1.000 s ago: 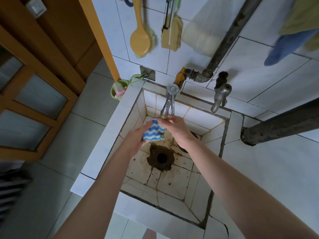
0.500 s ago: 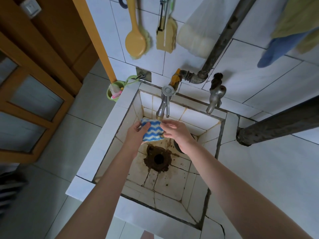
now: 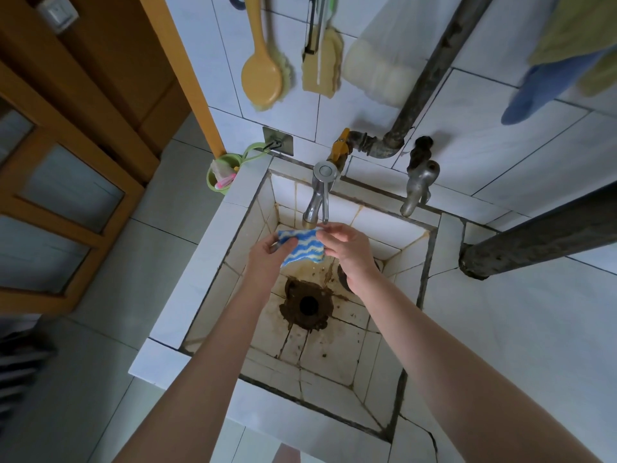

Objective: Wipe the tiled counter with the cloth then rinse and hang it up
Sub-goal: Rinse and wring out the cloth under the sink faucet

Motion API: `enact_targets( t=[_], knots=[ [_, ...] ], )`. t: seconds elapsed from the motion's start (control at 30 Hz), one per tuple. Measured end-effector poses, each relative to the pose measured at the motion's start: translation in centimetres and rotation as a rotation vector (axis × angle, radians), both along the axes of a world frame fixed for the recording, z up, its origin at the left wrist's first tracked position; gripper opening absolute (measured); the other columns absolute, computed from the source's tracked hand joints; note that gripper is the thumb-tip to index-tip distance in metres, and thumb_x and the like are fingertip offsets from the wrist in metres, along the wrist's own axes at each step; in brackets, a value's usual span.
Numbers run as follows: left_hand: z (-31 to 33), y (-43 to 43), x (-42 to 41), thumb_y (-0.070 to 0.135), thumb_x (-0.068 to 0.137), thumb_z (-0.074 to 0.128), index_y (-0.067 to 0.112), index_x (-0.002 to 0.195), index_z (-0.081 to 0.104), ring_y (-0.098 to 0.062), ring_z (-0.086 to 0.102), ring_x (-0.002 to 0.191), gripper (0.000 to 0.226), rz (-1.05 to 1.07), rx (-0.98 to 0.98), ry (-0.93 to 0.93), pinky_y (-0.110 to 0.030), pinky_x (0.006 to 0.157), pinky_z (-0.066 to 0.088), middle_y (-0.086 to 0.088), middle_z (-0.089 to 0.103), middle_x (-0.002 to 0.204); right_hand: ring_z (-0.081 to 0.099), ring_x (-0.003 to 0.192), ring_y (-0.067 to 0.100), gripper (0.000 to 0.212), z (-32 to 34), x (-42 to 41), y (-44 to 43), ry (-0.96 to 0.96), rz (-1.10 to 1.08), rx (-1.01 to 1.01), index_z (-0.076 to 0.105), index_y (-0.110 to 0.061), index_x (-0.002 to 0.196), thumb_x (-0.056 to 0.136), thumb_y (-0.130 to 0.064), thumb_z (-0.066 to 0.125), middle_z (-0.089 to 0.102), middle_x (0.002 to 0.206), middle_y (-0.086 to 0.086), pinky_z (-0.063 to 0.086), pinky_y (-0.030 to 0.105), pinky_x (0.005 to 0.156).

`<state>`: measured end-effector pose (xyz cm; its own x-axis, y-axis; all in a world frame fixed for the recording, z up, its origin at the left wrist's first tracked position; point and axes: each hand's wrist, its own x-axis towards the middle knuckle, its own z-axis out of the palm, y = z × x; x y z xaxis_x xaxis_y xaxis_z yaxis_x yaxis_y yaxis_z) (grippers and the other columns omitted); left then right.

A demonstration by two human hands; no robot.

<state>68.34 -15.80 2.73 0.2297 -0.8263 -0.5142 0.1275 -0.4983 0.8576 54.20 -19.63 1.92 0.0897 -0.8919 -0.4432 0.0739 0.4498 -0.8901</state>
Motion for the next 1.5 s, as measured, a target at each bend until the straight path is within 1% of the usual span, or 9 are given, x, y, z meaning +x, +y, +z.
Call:
enact_targets(
  t=[0.33, 0.57, 0.9, 1.03, 1.1, 1.17, 1.33, 1.4, 1.5],
  knots=[
    [0.7, -0.4, -1.5, 0.014, 0.091, 0.057, 0.014, 0.105, 0.057, -0.002, 0.060, 0.081, 0.014, -0.068, -0.029, -0.063, -0.003, 0.061, 0.047, -0.002, 0.064, 0.100, 0.063, 0.100, 0.018, 0.007, -0.7, -1.6, 0.8, -0.008, -0.065, 0.032, 0.065, -0.017, 0.084, 0.085, -0.010, 0.066, 0.068, 0.096, 0.000, 0.055, 0.029, 0.082],
    [0.8, -0.9, -2.2, 0.030, 0.094, 0.052, 0.010, 0.118, 0.059, -0.010, 0.061, 0.087, 0.032, -0.072, -0.009, -0.077, -0.011, 0.069, 0.047, -0.002, 0.064, 0.100, 0.062, 0.103, 0.020, 0.006, -0.3, -2.4, 0.7, -0.022, -0.105, 0.046, 0.065, -0.017, 0.085, 0.085, -0.011, 0.066, 0.067, 0.098, 0.001, 0.054, 0.026, 0.079],
    [1.0, -1.2, -2.6, 0.026, 0.095, 0.050, 0.007, 0.117, 0.062, -0.015, 0.060, 0.091, 0.031, -0.038, -0.005, -0.071, -0.014, 0.071, 0.046, -0.005, 0.065, 0.101, 0.063, 0.097, 0.015, 0.004, -0.5, -2.6, 0.7, -0.059, -0.139, 0.085, 0.064, -0.013, 0.089, 0.086, -0.012, 0.065, 0.067, 0.097, 0.000, 0.053, 0.026, 0.078],
    [1.2, -1.1, -1.9, 0.023, 0.095, 0.051, 0.006, 0.113, 0.062, -0.011, 0.061, 0.081, 0.027, 0.008, -0.034, -0.065, -0.012, 0.069, 0.050, -0.003, 0.064, 0.091, 0.065, 0.090, 0.011, 0.004, -0.2, -1.7, 0.3, -0.096, -0.131, 0.072, 0.063, -0.012, 0.088, 0.085, -0.012, 0.066, 0.067, 0.094, 0.000, 0.054, 0.020, 0.066],
    [1.0, -1.0, -1.2, 0.025, 0.094, 0.053, 0.006, 0.113, 0.063, -0.017, 0.065, 0.085, 0.029, 0.026, -0.039, -0.075, -0.022, 0.076, 0.053, -0.008, 0.067, 0.096, 0.065, 0.089, 0.010, 0.005, -0.1, -1.0, 0.1, -0.110, -0.113, 0.052, 0.063, -0.013, 0.087, 0.085, -0.010, 0.066, 0.067, 0.093, 0.000, 0.054, 0.018, 0.062],
    [0.8, -1.0, -0.5, 0.027, 0.093, 0.055, 0.008, 0.112, 0.064, -0.018, 0.067, 0.084, 0.029, 0.052, -0.035, -0.081, -0.028, 0.077, 0.055, -0.008, 0.069, 0.095, 0.065, 0.092, 0.014, 0.007, 0.0, -0.3, -0.1, -0.116, -0.087, 0.029, 0.063, -0.015, 0.085, 0.085, -0.009, 0.065, 0.067, 0.094, 0.000, 0.055, 0.019, 0.065],
    [1.3, -0.8, 0.7, 0.026, 0.096, 0.049, 0.021, 0.093, 0.060, -0.005, 0.062, 0.073, 0.012, 0.139, -0.046, -0.095, -0.016, 0.065, 0.053, 0.007, 0.064, 0.083, 0.060, 0.101, 0.016, 0.017, -0.3, 1.1, 0.0, 0.001, 0.234, 0.003, 0.060, -0.014, 0.105, 0.091, -0.006, 0.057, 0.062, 0.106, 0.002, 0.055, 0.021, 0.080],
    [1.5, -0.7, 1.0, 0.026, 0.096, 0.048, 0.024, 0.089, 0.058, -0.006, 0.062, 0.074, 0.012, 0.179, -0.047, -0.091, -0.019, 0.069, 0.054, 0.008, 0.063, 0.082, 0.058, 0.107, 0.018, 0.023, -0.6, 1.6, 0.2, 0.109, 0.351, 0.003, 0.058, -0.008, 0.115, 0.092, -0.009, 0.055, 0.062, 0.108, 0.000, 0.049, 0.030, 0.093],
    [1.3, -0.7, 1.5, 0.028, 0.096, 0.049, 0.025, 0.091, 0.059, -0.010, 0.063, 0.082, 0.011, 0.218, -0.031, -0.070, -0.029, 0.081, 0.053, 0.007, 0.064, 0.087, 0.059, 0.106, 0.021, 0.013, -0.4, 1.7, 0.1, 0.113, 0.330, 0.049, 0.060, -0.012, 0.104, 0.091, -0.013, 0.058, 0.062, 0.103, -0.003, 0.049, 0.039, 0.095]
  ],
)
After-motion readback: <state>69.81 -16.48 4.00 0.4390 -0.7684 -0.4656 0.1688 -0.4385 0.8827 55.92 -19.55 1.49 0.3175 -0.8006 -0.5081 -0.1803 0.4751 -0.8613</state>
